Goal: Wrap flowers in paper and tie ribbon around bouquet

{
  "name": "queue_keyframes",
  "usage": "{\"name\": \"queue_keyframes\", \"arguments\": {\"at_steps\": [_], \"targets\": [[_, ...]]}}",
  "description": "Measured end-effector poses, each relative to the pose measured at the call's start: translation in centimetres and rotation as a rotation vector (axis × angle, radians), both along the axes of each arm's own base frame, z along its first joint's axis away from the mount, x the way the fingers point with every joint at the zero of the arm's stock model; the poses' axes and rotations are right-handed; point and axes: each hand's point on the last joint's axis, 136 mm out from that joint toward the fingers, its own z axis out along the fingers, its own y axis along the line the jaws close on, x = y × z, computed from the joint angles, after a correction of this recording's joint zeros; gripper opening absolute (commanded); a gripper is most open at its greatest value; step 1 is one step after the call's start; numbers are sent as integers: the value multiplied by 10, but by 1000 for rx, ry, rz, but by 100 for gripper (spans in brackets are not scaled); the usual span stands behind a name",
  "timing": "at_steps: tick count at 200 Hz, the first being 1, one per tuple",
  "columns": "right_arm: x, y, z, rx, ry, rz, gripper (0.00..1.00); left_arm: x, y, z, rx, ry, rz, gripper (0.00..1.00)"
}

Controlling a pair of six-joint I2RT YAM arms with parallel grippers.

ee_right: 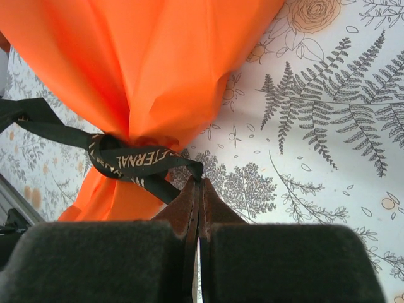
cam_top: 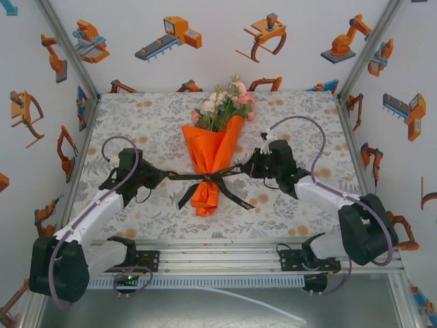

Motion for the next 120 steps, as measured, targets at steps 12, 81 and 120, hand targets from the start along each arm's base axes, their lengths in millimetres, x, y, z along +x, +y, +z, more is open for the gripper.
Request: {"name": "queue_keyframes", "arguments": {"at_steps": [12, 81, 120], "targets": [[0, 0, 3, 2, -2, 1, 0, 0, 0, 2, 9, -7, -9, 0], [19, -24, 0, 64, 72, -113, 0, 0, 22, -5, 52, 12, 21, 0], [6, -56, -46, 68, 205, -215, 0, -6, 33, -26, 56, 69, 38, 0]]}}
